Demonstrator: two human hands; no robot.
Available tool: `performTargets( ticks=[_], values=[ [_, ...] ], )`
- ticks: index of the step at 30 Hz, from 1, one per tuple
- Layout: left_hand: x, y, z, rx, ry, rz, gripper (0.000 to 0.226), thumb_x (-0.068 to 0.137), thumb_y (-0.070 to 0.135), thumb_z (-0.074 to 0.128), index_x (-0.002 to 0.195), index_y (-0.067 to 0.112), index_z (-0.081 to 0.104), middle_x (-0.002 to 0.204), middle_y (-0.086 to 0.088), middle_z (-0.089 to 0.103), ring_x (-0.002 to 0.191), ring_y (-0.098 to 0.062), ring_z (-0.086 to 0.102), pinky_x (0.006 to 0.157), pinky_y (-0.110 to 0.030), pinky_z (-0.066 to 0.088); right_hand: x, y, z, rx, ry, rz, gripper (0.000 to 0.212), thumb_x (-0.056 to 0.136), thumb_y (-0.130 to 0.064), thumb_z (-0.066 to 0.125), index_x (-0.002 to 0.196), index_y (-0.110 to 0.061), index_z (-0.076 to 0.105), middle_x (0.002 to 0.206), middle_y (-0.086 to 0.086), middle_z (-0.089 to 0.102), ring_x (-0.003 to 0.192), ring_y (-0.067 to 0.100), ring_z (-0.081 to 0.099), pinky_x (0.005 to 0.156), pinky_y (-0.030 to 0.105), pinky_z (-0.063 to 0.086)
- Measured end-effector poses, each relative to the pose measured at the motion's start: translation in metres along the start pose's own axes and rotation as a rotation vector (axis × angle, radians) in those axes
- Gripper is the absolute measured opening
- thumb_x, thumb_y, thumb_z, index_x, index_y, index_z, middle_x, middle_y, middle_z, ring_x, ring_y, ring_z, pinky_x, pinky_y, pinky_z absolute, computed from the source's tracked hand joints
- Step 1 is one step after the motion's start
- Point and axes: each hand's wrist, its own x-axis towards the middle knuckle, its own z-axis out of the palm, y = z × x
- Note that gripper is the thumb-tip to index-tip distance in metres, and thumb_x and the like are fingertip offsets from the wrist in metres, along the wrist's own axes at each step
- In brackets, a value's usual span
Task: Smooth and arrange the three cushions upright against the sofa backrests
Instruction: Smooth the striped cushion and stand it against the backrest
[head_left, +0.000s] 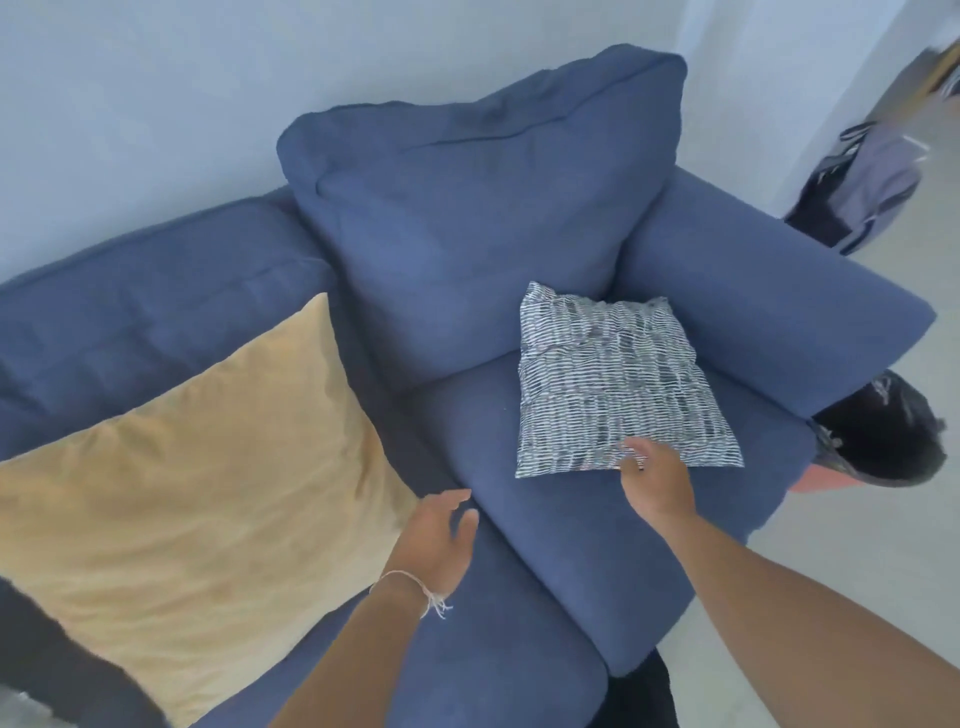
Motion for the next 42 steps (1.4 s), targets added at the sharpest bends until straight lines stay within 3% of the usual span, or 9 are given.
performTargets(
  ticks=[5, 10, 14, 23, 26, 31, 35, 37, 42],
  values=[
    [0.076, 0.083, 0.056, -0.034, -0.042, 0.083, 0.045, 0.106, 0.037, 0.043, 0.149, 0.023, 0.045, 0.150, 0.005, 0.043, 0.123, -0.006, 0.050, 0.100, -0.012, 0.028, 0.066, 0.021, -0.019, -0.162, -0.032, -0.187, 0.035, 0.098, -0.014, 0.057, 0.132, -0.013, 0.065, 0.132, 0.008, 0.061, 0.129, 0.027, 0.052, 0.108, 0.038, 0.043],
    [0.181, 0.153, 0.113, 0.151, -0.021, 0.180, 0.054, 0.105, 0.040, 0.036, 0.155, 0.020, 0.034, 0.165, -0.001, 0.024, 0.152, -0.021, 0.028, 0.121, -0.033, 0.028, 0.141, 0.033, -0.034, -0.289, -0.040, -0.393, 0.036, 0.096, -0.020, 0.057, 0.130, -0.019, 0.066, 0.134, 0.002, 0.060, 0.127, 0.024, 0.053, 0.110, 0.041, 0.044],
    [0.249, 0.194, 0.135, 0.476, 0.028, 0.270, 0.058, 0.108, 0.038, 0.027, 0.161, 0.019, 0.017, 0.171, -0.006, 0.006, 0.158, -0.027, -0.004, 0.128, -0.042, 0.003, 0.203, 0.029, -0.039, -0.397, 0.018, -0.507, 0.042, 0.099, -0.027, 0.055, 0.139, -0.019, 0.059, 0.151, 0.008, 0.050, 0.144, 0.030, 0.042, 0.116, 0.053, 0.038],
    [0.285, 0.138, 0.157, 0.708, 0.006, 0.127, 0.084, 0.096, 0.070, 0.007, 0.161, 0.019, -0.009, 0.170, 0.000, -0.016, 0.156, -0.019, -0.019, 0.127, -0.046, -0.005, 0.246, 0.085, -0.016, -0.724, -0.202, -0.625, 0.063, 0.106, -0.055, 0.015, 0.162, -0.026, 0.022, 0.172, 0.007, 0.015, 0.159, 0.026, 0.007, 0.127, 0.052, 0.015],
    [0.280, 0.142, 0.154, 0.660, 0.055, 0.121, 0.089, 0.096, 0.072, 0.014, 0.162, 0.015, -0.002, 0.171, -0.004, -0.013, 0.156, -0.022, -0.017, 0.127, -0.050, -0.002, 0.242, 0.073, -0.014, -0.657, -0.145, -0.597, 0.062, 0.107, -0.052, 0.016, 0.162, -0.025, 0.021, 0.172, 0.007, 0.009, 0.160, 0.026, 0.001, 0.126, 0.057, 0.014],
    [0.288, 0.192, 0.144, 0.441, 0.456, 0.413, 0.072, 0.102, 0.053, 0.030, 0.160, 0.010, 0.024, 0.170, -0.014, 0.007, 0.158, -0.031, 0.000, 0.128, -0.050, 0.004, 0.255, 0.022, -0.028, -0.346, 0.187, -0.620, 0.056, 0.107, -0.039, 0.032, 0.160, -0.022, 0.028, 0.171, 0.008, 0.013, 0.160, 0.029, 0.005, 0.128, 0.053, 0.000],
    [0.309, 0.134, 0.154, 0.686, -0.035, 0.170, 0.073, 0.100, 0.064, 0.011, 0.159, 0.029, -0.013, 0.170, 0.001, -0.018, 0.157, -0.020, -0.015, 0.127, -0.047, -0.005, 0.258, 0.083, -0.020, -0.839, -0.323, -0.460, 0.067, 0.099, -0.061, -0.013, 0.160, -0.032, -0.016, 0.172, 0.001, -0.016, 0.158, 0.021, -0.017, 0.128, 0.047, -0.008],
    [0.317, 0.119, 0.157, 0.679, -0.087, 0.082, 0.074, 0.100, 0.063, 0.008, 0.160, 0.026, -0.013, 0.169, 0.002, -0.022, 0.155, -0.018, -0.020, 0.127, -0.047, -0.006, 0.264, 0.083, -0.018, -0.801, -0.320, -0.409, 0.067, 0.102, -0.056, -0.002, 0.163, -0.029, -0.005, 0.172, 0.001, -0.012, 0.158, 0.021, -0.015, 0.128, 0.048, -0.005],
    [0.301, 0.147, 0.159, 0.553, 0.184, 0.247, 0.068, 0.104, 0.049, 0.022, 0.161, 0.012, 0.018, 0.171, -0.009, 0.002, 0.158, -0.027, -0.005, 0.128, -0.048, 0.002, 0.263, 0.026, -0.016, -0.524, -0.006, -0.599, 0.058, 0.107, -0.042, 0.031, 0.161, -0.023, 0.024, 0.172, 0.008, 0.011, 0.160, 0.029, 0.001, 0.128, 0.053, 0.005]
  ],
)
